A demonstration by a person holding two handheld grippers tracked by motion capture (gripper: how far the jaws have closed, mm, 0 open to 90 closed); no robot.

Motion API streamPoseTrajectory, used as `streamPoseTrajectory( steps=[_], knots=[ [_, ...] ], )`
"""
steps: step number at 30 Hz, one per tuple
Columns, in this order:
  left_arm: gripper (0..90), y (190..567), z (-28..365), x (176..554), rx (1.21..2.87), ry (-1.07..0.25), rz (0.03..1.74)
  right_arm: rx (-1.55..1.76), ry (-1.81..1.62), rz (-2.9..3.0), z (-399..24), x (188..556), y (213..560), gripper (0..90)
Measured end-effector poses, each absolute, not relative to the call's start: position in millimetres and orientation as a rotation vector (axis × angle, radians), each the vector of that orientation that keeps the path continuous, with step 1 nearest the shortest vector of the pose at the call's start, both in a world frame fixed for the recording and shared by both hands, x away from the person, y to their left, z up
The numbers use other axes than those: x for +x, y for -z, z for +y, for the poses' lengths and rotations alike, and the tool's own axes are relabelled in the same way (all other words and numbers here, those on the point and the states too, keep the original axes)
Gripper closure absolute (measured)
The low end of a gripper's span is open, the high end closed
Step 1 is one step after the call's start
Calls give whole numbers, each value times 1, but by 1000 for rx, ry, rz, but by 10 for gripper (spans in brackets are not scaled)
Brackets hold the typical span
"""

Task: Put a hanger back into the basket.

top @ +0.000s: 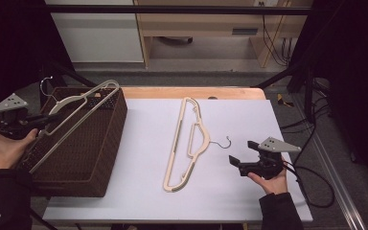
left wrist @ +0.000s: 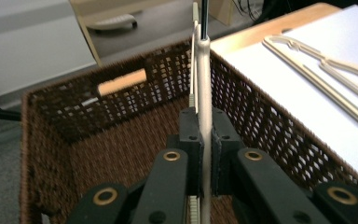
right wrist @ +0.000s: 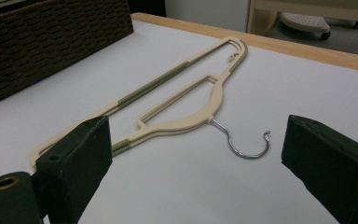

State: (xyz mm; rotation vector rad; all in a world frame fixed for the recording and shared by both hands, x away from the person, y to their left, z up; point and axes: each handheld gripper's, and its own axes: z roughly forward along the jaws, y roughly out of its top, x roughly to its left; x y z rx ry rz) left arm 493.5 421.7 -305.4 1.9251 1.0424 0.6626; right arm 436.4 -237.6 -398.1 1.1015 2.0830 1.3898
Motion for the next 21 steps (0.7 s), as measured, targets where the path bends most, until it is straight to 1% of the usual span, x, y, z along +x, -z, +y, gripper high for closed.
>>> streamPoseTrajectory(
  steps=[7,14,21],
  knots=[
    [854,315,419,495,1986,-620,1055,1106,-1387,2085,-238,437,399,87],
    [856,339,429,495,1999,-555,1126,1115,-1378,2096,-236,437,400,84],
    [849,360,421,503,2032,-521,1168,1106,-1375,2101,-236,438,402,83]
  ],
)
